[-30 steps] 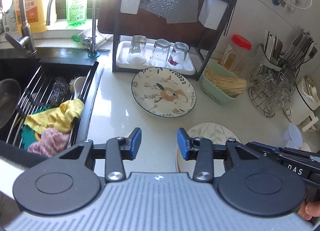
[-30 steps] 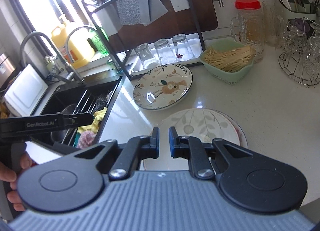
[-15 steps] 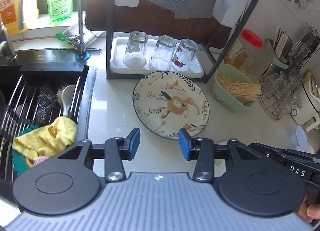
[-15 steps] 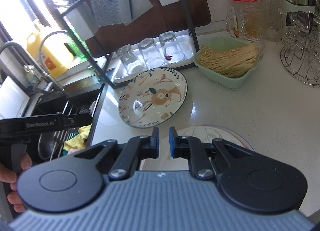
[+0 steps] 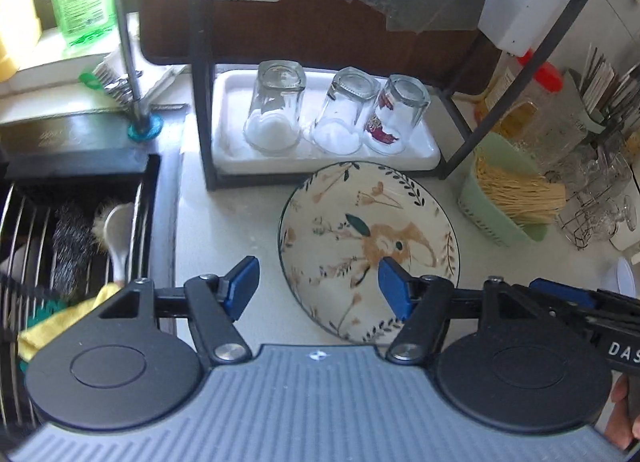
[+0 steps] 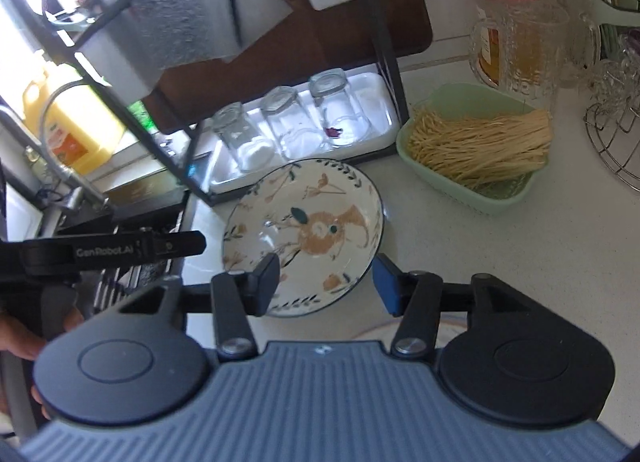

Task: Organize plates and bowls
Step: 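Move the left tool to the bird-pattern plate and grasp its rim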

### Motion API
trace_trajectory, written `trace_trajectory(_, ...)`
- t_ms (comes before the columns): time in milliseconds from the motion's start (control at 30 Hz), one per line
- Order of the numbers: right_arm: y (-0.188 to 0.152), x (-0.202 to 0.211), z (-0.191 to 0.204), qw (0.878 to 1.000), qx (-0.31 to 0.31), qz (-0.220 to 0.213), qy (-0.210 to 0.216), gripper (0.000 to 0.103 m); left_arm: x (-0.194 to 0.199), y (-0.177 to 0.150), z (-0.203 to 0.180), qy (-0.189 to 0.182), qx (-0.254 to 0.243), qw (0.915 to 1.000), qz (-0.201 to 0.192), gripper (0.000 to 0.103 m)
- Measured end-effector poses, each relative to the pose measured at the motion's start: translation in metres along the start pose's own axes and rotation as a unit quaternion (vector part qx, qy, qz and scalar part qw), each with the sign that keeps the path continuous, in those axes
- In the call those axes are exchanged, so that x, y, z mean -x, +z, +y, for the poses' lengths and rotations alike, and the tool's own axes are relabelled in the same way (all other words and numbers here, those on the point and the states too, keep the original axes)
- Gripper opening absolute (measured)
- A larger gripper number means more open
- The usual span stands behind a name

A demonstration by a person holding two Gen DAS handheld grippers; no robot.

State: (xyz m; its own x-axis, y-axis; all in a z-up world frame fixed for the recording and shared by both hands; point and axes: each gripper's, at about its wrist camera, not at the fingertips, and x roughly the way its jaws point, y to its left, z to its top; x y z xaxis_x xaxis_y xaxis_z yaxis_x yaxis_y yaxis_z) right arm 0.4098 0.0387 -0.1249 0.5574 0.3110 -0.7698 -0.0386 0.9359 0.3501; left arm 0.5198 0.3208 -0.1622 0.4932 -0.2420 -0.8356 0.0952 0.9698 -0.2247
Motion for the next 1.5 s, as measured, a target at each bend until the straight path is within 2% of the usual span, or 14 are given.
trace_trajectory(267,0.014,-0.039,-0.014,0.999,-0.037,0.020,-0.022,0.054,-0.046,0.020,0.007,-0.016,-0.014,0.9992,0.034,0.070)
trace_trajectory(367,0.018,-0.054,-0.016,0.999,-0.033,0.026,-0.029,0.052,-0.061,0.022,0.011,-0.027,-0.003,0.9985,0.048,0.070)
trace_trajectory(533,0.022,-0.075,-0.020,0.997,-0.046,0.037,-0.040,0.039,-0.079,0.025,0.018,-0.034,0.010,0.9974,0.063,0.069)
trace_trajectory(567,0.023,-0.079,-0.020,0.997,-0.050,0.042,-0.043,0.034,-0.082,0.026,0.019,-0.033,0.007,0.9973,0.064,0.065)
trace_trajectory(633,0.024,-0.086,-0.021,0.997,-0.050,0.044,-0.045,0.032,-0.086,0.028,0.022,-0.034,0.006,0.9972,0.066,0.062)
trace_trajectory(700,0.025,-0.091,-0.023,0.996,-0.059,0.047,-0.053,0.021,-0.092,0.029,0.025,-0.039,0.011,0.9966,0.072,0.057)
trace_trajectory(767,0.026,-0.095,-0.025,0.995,-0.069,0.050,-0.053,0.019,-0.097,0.031,0.029,-0.047,0.019,0.9959,0.076,0.054)
trace_trajectory(1033,0.028,-0.104,-0.026,0.995,-0.059,0.064,-0.049,0.015,-0.111,0.036,0.033,-0.055,0.036,0.9943,0.084,0.050)
trace_trajectory(1167,0.030,-0.111,-0.032,0.994,-0.080,0.069,-0.039,0.016,-0.117,0.037,0.027,-0.057,0.000,0.9941,0.092,0.050)
trace_trajectory(1400,0.032,-0.107,-0.042,0.990,-0.109,0.087,-0.011,0.016,-0.114,0.038,0.039,-0.081,0.041,0.9906,0.103,0.051)
trace_trajectory(1500,0.032,-0.099,-0.040,0.990,-0.108,0.090,0.002,0.016,-0.105,0.037,0.038,-0.071,0.060,0.9904,0.102,0.051)
